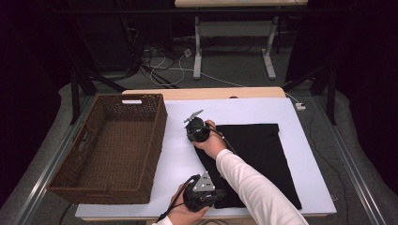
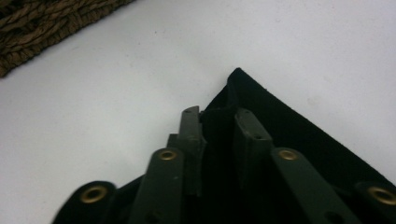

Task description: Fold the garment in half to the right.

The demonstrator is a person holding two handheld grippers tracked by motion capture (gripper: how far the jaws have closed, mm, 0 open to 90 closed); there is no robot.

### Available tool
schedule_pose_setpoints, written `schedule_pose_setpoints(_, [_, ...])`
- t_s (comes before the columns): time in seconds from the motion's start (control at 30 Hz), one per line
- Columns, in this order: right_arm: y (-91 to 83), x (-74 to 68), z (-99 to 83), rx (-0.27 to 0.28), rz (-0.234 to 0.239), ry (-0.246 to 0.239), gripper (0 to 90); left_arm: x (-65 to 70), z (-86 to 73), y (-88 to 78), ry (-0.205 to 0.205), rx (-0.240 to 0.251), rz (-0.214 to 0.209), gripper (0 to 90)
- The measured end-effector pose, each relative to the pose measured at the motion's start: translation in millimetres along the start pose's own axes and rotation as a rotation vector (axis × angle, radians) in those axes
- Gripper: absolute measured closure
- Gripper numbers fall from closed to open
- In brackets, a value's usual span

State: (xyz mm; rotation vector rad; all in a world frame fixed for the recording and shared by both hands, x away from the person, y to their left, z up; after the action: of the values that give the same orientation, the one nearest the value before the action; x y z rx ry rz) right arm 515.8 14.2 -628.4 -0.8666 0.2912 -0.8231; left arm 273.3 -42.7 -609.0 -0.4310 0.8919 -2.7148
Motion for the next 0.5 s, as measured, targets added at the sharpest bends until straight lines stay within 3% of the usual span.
schedule_pose_setpoints(0.07, [0.1,1.7,0.3,0.004,0.002,-0.002,83.0,-0.2,-0.2,-0.2,0.001,-0.003,0.001,86.1])
schedule_pose_setpoints(0.17, [0.0,1.8,0.9,0.009,0.020,0.030,84.8,0.2,-0.6,-1.4,0.001,-0.012,-0.006,86.1])
schedule_pose_setpoints(0.2, [-1.1,2.4,1.5,0.008,0.034,0.067,85.5,-0.4,0.2,-0.9,0.002,-0.001,0.002,86.2])
schedule_pose_setpoints(0.23, [-1.3,4.1,3.5,0.029,0.038,0.065,85.7,-0.3,0.3,-1.2,0.002,0.000,0.000,86.2])
schedule_pose_setpoints(0.3, [-4.6,4.8,3.5,0.018,0.045,0.076,85.8,-0.7,0.4,-1.8,0.005,-0.001,0.003,86.2])
schedule_pose_setpoints(0.33, [-5.7,7.2,7.3,0.047,0.049,0.064,85.8,-0.4,0.5,-1.9,-0.001,0.001,0.003,86.2])
schedule_pose_setpoints(0.4, [-15.1,11.8,13.3,0.079,0.052,0.098,85.8,-0.3,0.9,-2.1,-0.003,0.005,-0.001,86.2])
schedule_pose_setpoints(0.5, [-24.6,17.5,16.7,0.092,0.062,0.119,85.8,-0.4,1.2,-2.1,0.001,0.006,0.001,86.2])
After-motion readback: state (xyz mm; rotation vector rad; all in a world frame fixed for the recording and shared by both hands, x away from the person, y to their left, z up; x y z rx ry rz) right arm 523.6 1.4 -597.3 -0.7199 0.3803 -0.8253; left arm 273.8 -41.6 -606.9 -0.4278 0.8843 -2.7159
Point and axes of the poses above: each handheld gripper's, and its own axes: y roughly forward along the jaws, z roughly out of its top, x roughly to its right, the point moved 10 cm from there along y, roughly forward along the jaws, and after that the axes turned 4 degrees about -z, right-handed, at the moved point
